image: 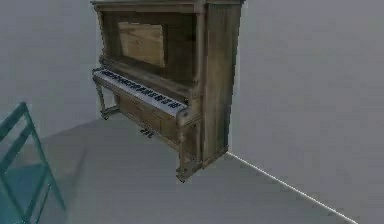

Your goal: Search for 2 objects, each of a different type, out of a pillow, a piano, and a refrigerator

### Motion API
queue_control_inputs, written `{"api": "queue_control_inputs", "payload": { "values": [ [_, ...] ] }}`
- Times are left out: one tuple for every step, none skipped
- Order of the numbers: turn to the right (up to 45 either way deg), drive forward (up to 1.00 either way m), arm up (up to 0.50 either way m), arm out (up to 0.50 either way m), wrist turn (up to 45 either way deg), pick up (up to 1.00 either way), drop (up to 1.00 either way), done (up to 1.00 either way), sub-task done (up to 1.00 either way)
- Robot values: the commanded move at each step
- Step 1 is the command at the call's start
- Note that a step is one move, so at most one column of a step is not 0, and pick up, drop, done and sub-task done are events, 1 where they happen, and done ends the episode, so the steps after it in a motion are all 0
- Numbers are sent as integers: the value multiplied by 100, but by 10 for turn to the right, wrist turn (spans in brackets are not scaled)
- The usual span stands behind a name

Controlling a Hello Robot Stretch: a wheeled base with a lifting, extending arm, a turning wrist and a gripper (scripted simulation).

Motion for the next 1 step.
{"api": "queue_control_inputs", "payload": {
  "values": [
    [0,55,0,0,0,0,0,0,0]
  ]
}}
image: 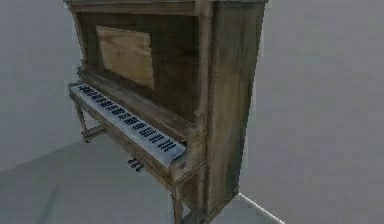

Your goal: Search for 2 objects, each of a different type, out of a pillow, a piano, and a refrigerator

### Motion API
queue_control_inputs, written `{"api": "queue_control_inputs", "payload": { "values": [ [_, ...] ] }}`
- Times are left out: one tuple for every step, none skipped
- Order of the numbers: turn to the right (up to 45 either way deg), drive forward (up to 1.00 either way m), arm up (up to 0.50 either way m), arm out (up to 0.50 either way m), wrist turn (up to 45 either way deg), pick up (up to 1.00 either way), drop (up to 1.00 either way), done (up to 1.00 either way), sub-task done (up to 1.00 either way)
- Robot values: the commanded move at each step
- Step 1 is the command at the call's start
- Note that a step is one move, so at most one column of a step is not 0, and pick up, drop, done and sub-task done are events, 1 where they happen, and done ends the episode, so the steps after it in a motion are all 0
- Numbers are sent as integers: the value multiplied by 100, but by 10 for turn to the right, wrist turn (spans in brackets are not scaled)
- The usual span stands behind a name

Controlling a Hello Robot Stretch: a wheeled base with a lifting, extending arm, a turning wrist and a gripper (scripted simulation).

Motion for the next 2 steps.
{"api": "queue_control_inputs", "payload": {
  "values": [
    [-150,0,0,0,0,0,0,0,0],
    [0,0,0,0,0,0,0,100,0]
  ]
}}
